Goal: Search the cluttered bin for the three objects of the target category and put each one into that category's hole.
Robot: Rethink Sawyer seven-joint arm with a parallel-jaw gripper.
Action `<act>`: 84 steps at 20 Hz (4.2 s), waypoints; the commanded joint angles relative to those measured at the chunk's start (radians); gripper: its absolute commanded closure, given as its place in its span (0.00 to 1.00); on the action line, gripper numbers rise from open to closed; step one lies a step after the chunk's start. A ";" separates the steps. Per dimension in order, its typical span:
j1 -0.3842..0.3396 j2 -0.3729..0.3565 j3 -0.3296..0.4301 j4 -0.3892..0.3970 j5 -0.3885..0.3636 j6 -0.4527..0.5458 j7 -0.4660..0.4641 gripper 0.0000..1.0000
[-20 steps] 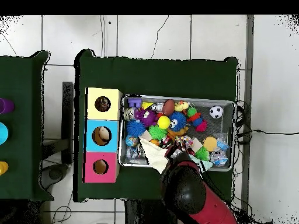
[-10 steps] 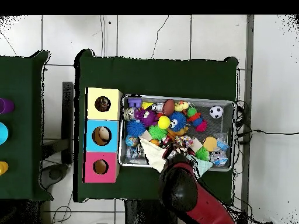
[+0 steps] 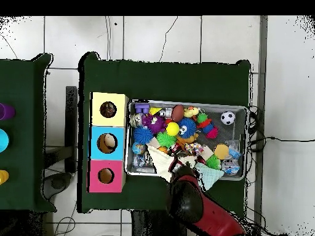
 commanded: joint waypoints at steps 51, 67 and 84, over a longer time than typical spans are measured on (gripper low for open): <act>-0.130 -0.002 0.130 -0.163 -0.095 0.291 0.154 0.00; -0.059 -0.002 0.084 -0.278 -0.048 0.438 0.137 0.00; -0.012 0.034 0.046 -0.452 -0.031 0.612 0.113 0.00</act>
